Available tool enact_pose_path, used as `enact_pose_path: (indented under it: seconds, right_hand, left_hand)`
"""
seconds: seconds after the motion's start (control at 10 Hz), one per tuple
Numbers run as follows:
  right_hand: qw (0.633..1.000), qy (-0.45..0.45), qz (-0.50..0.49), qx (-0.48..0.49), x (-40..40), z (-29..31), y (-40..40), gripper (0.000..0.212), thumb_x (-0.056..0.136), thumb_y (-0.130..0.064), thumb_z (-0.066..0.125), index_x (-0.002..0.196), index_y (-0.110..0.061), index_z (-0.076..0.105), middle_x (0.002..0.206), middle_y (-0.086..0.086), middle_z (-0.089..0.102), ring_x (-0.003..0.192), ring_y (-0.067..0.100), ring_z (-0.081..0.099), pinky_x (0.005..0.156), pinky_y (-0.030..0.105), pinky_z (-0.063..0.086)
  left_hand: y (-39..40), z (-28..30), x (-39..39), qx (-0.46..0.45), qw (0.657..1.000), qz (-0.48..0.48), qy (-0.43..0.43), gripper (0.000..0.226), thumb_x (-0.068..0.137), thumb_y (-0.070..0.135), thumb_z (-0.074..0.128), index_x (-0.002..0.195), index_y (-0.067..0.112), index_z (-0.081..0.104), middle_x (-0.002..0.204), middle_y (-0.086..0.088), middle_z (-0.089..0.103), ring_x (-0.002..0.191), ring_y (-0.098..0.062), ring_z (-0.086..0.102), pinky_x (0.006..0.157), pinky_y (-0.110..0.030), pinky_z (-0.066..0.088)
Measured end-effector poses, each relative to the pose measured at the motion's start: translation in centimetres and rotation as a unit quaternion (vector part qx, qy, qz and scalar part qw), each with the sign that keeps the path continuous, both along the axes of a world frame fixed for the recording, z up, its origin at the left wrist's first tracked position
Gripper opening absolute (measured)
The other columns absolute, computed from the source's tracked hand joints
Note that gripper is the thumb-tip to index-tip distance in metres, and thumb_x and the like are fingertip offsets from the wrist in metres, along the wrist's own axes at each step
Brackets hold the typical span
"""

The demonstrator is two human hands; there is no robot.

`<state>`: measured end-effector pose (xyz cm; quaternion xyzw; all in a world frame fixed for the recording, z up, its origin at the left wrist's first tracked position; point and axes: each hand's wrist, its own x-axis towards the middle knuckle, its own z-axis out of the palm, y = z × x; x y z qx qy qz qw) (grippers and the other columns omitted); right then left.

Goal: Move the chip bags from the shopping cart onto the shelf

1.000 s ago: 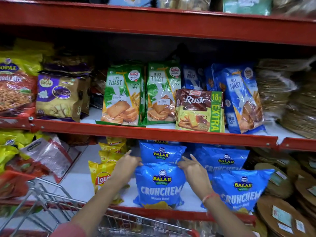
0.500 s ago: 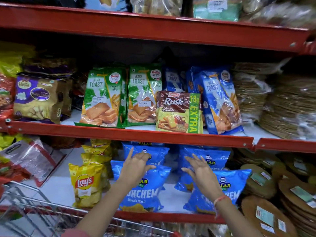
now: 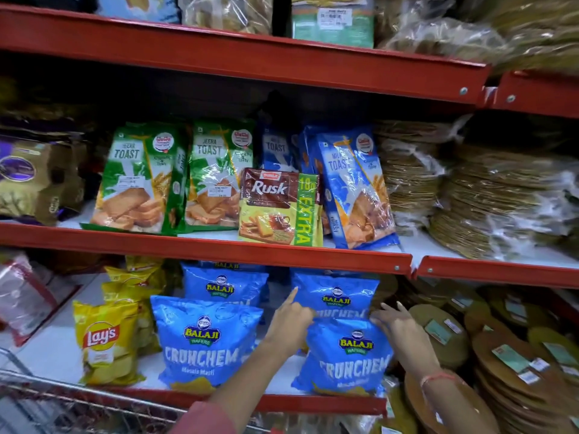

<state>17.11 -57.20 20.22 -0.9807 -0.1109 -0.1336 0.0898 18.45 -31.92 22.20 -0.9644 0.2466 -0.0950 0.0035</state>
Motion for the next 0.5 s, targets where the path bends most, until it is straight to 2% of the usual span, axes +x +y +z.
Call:
enact_pose_path:
  seconds: [0.1, 0.2, 0.3, 0.4, 0.5]
  right_hand:
    - [1.0, -0.001, 0.003, 0.023, 0.6, -0.1, 1.4, 0.018, 0.083, 0.0, 0.067, 0.088, -0.017, 0.066, 0.099, 0.003, 0.074, 0.119, 0.02, 0.055, 0.11, 0.026, 0.019]
    - [1.0, -0.005, 0.007, 0.024, 0.8, -0.4, 2.6, 0.012, 0.088, -0.004, 0.063, 0.092, -0.014, 0.067, 0.103, 0.005, 0.073, 0.12, 0.021, 0.053, 0.109, 0.025, 0.013]
    - [1.0, 0.012, 0.007, 0.023, 0.2, 0.6, 3.4, 0.014, 0.095, -0.01, 0.053, 0.103, -0.013, 0.064, 0.114, 0.003, 0.068, 0.127, 0.019, 0.046, 0.112, 0.024, 0.014]
    - [0.999, 0.014, -0.011, 0.041, -0.9, 2.6, 4.8, 0.023, 0.096, -0.025, 0.052, 0.112, -0.012, 0.062, 0.117, 0.008, 0.064, 0.121, 0.022, 0.05, 0.107, 0.035, 0.032]
    - [0.993, -0.083, -0.013, 0.082, -2.1, 5.6, 6.5, 0.034, 0.086, -0.037, 0.06, 0.113, -0.016, 0.063, 0.113, 0.009, 0.067, 0.11, 0.025, 0.059, 0.083, 0.037, 0.052]
  left_hand:
    - [1.3, 0.8, 0.3, -0.012, 1.0, 0.02, 0.017, 0.035, 0.087, 0.003, 0.052, 0.116, 0.019, 0.061, 0.092, -0.016, 0.074, 0.106, -0.027, 0.06, 0.12, -0.032, 0.009]
    - [2.0, 1.8, 0.1, 0.024, 0.998, 0.063, 0.019, 0.034, 0.092, 0.003, 0.044, 0.121, 0.017, 0.057, 0.108, -0.018, 0.069, 0.117, -0.028, 0.052, 0.118, -0.035, 0.005]
    - [2.3, 1.9, -0.4, 0.023, 0.996, 0.066, 0.054, 0.03, 0.093, 0.005, 0.045, 0.121, 0.012, 0.054, 0.102, -0.017, 0.07, 0.11, -0.029, 0.056, 0.117, -0.035, -0.004]
    - [3.4, 2.1, -1.1, -0.019, 0.998, 0.036, 0.049, 0.032, 0.096, 0.023, 0.044, 0.126, 0.011, 0.048, 0.115, -0.011, 0.067, 0.11, -0.024, 0.057, 0.116, -0.028, -0.006]
    - [5.2, 3.1, -1.8, -0.128, 0.991, 0.018, -0.016, 0.036, 0.096, 0.033, 0.042, 0.125, 0.013, 0.051, 0.12, -0.009, 0.065, 0.113, -0.02, 0.057, 0.117, -0.026, 0.012]
